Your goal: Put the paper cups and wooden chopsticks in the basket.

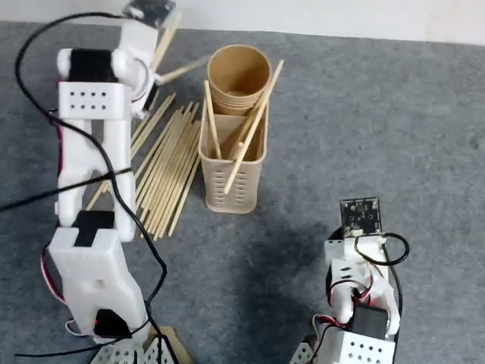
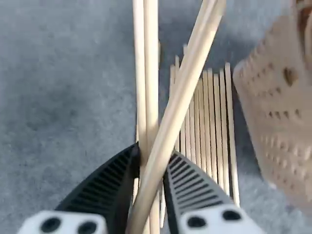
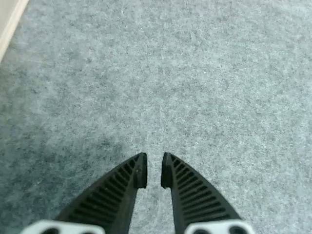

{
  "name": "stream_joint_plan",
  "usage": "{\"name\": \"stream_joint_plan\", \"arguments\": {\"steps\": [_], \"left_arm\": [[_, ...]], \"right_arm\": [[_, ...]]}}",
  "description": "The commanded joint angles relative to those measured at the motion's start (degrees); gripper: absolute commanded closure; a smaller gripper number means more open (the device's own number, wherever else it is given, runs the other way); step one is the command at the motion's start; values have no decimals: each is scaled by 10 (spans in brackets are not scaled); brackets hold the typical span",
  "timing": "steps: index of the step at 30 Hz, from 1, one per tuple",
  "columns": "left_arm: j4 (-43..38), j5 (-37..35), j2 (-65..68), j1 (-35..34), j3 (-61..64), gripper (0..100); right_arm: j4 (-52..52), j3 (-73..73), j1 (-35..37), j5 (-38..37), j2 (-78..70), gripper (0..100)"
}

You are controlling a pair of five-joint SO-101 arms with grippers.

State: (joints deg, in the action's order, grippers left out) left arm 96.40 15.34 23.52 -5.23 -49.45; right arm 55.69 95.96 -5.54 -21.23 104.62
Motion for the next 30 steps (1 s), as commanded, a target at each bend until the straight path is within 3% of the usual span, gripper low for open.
{"name": "stream_joint_plan", "arguments": {"steps": [1, 8, 18, 25, 30], "left_arm": [[4, -60, -55, 28, -76, 997], [-4, -93, -64, 152, -247, 997], [-116, -185, -52, 241, -267, 997], [-113, -198, -58, 283, -272, 997], [-73, -177, -56, 325, -402, 997]], "right_arm": [[-9, 74, 4, -5, 6, 932], [-8, 74, 4, -4, 6, 932], [-9, 74, 4, -4, 6, 932], [-9, 74, 4, -5, 6, 932], [-9, 74, 4, -5, 6, 932]]}}
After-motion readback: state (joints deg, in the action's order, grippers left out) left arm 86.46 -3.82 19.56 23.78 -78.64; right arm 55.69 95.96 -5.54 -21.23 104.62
